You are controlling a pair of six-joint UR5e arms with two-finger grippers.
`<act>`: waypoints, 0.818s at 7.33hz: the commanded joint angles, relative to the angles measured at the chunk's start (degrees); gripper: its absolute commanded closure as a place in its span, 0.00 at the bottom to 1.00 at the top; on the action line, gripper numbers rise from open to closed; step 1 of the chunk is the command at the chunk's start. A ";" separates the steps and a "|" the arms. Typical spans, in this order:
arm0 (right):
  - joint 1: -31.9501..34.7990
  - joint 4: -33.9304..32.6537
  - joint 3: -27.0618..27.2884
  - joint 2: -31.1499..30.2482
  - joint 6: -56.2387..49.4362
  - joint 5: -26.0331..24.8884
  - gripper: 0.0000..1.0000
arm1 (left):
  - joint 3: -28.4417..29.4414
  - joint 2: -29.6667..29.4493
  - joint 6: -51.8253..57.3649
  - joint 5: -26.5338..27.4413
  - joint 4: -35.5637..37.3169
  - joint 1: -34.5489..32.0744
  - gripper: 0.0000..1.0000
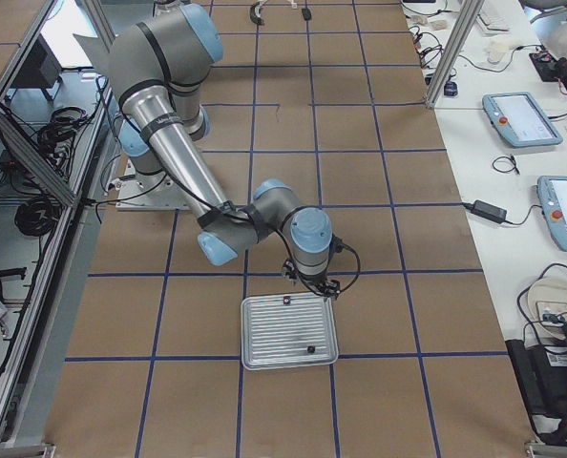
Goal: Place bearing gear from tray to pile
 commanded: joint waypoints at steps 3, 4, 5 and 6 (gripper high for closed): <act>-2.88 -1.83 -13.97 14.97 2.16 0.25 0.02 | -0.03 0.30 0.19 -0.03 0.05 0.33 0.00; -2.88 -1.57 -13.90 15.08 2.37 -0.28 0.16 | -0.03 0.30 0.19 -0.12 -0.04 0.33 0.00; -2.88 -1.48 -13.81 15.17 2.38 -0.46 0.16 | -0.12 0.30 0.01 -0.21 -0.04 0.24 0.00; -2.88 -1.48 -13.81 15.17 2.38 -1.07 0.19 | -0.21 0.21 0.19 -0.30 0.05 0.24 0.00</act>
